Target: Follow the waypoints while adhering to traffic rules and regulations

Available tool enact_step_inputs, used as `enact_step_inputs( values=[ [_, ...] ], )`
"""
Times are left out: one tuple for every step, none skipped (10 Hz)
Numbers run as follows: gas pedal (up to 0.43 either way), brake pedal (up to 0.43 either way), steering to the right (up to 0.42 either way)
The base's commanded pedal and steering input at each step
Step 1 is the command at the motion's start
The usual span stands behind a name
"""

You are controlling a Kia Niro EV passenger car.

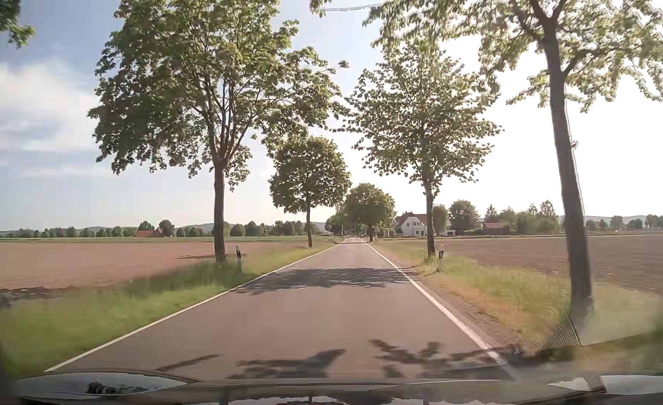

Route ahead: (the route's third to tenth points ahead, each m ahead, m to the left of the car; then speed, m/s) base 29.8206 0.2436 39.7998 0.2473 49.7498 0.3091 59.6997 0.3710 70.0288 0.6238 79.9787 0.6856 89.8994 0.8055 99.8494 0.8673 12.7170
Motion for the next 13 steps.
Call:
enact_step_inputs(
  values=[
    [0.209,0.000,-0.003],
    [0.209,0.000,-0.005],
    [0.209,0.000,-0.005],
    [0.209,0.000,-0.005],
    [0.209,0.000,-0.004],
    [0.209,0.000,-0.005],
    [0.209,0.000,-0.005],
    [0.209,0.000,-0.005],
    [0.209,0.000,-0.005],
    [0.209,0.000,-0.004],
    [0.209,0.000,-0.005],
    [0.209,0.000,-0.005],
    [0.209,0.000,-0.004]
  ],
)
